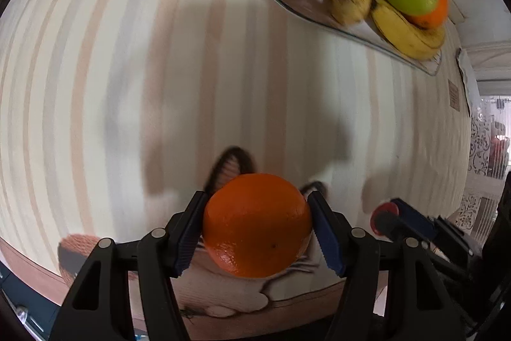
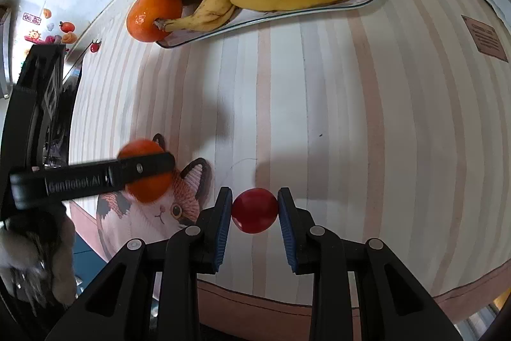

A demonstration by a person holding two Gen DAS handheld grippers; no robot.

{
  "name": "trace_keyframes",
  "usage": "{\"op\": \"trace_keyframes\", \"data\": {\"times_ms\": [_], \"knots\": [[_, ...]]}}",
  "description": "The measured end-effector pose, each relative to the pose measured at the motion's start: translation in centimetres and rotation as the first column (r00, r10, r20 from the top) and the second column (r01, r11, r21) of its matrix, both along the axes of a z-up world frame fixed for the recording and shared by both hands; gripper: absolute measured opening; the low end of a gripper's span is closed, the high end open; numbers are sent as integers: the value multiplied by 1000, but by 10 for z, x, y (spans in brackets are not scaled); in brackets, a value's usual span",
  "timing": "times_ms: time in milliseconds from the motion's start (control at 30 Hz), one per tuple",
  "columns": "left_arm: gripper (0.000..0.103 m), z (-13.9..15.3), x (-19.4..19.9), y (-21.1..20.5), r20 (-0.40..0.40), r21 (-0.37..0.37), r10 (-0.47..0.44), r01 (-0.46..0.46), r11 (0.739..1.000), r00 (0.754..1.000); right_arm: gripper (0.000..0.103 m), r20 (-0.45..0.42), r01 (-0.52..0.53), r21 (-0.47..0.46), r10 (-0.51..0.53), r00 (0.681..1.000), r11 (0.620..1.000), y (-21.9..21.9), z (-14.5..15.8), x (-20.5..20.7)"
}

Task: Organize fruits
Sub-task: 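Carry the tangerine and cherry tomato over the plate with both tools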

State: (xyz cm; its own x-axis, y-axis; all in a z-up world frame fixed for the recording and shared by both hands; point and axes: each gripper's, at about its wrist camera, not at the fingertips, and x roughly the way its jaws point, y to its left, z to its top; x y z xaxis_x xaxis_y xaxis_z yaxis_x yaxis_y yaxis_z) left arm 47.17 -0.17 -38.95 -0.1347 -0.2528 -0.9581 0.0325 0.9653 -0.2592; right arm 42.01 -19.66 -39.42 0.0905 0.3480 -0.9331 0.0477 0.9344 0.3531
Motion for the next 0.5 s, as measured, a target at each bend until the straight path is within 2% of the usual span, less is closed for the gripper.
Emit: {"op": "trace_keyframes", "data": {"times_ms": [133, 300, 433, 500], "knots": [[62, -4, 4, -6, -25, -12, -17, 17, 1000, 1000, 32, -4, -1, 3, 1, 1000, 1000, -2, 0, 0], [62, 3, 5, -12, -46, -69, -5, 1, 998, 999, 32, -7, -1, 14, 1, 1000, 1000, -1, -2, 2], [65, 11, 7, -14, -33, -28, -51, 51, 998, 998, 32, -10, -8, 18, 8, 1000, 1000, 1, -4, 1], [65, 4, 8, -22, -43, 3, -83, 83, 997, 996, 32, -11, -14, 16, 14, 1000, 1000, 1, -4, 2]]}}
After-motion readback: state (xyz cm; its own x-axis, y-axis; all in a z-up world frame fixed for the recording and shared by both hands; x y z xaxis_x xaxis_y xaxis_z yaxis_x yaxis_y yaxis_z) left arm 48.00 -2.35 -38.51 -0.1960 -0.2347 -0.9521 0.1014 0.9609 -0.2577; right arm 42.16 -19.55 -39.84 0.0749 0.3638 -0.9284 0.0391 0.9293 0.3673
